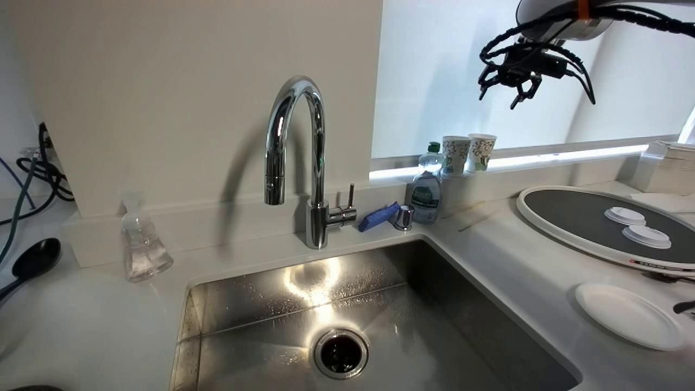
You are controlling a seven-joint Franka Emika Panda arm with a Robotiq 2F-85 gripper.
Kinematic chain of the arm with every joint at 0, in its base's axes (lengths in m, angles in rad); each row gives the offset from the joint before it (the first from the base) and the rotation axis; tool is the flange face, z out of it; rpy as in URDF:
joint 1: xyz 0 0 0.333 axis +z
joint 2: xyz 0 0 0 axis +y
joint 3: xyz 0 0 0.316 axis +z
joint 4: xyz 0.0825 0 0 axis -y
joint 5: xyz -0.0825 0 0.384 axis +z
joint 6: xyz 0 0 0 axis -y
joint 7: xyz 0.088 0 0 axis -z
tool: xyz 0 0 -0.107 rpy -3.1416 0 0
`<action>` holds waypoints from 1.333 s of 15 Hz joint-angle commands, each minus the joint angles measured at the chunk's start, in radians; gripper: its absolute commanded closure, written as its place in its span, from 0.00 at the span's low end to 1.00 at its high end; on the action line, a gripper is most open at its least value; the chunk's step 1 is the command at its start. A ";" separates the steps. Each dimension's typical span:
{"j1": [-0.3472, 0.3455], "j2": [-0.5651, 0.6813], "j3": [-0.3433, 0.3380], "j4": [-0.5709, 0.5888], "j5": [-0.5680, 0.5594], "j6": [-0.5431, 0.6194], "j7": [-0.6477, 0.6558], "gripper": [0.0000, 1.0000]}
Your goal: Put the coffee cups on the windowsill.
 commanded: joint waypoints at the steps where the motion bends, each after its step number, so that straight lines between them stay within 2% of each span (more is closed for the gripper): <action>1: -0.036 -0.124 0.053 -0.148 0.094 0.018 -0.171 0.00; 6: -0.044 -0.242 0.069 -0.290 0.144 0.006 -0.349 0.00; 7: -0.025 -0.259 0.048 -0.313 0.147 0.008 -0.382 0.00; 12: -0.013 -0.357 0.041 -0.443 0.141 0.019 -0.537 0.00; 16: -0.001 -0.414 0.035 -0.517 0.134 0.023 -0.600 0.00; 17: 0.001 -0.355 0.030 -0.432 0.118 -0.005 -0.558 0.00; 20: 0.005 -0.385 0.028 -0.468 0.117 -0.004 -0.575 0.00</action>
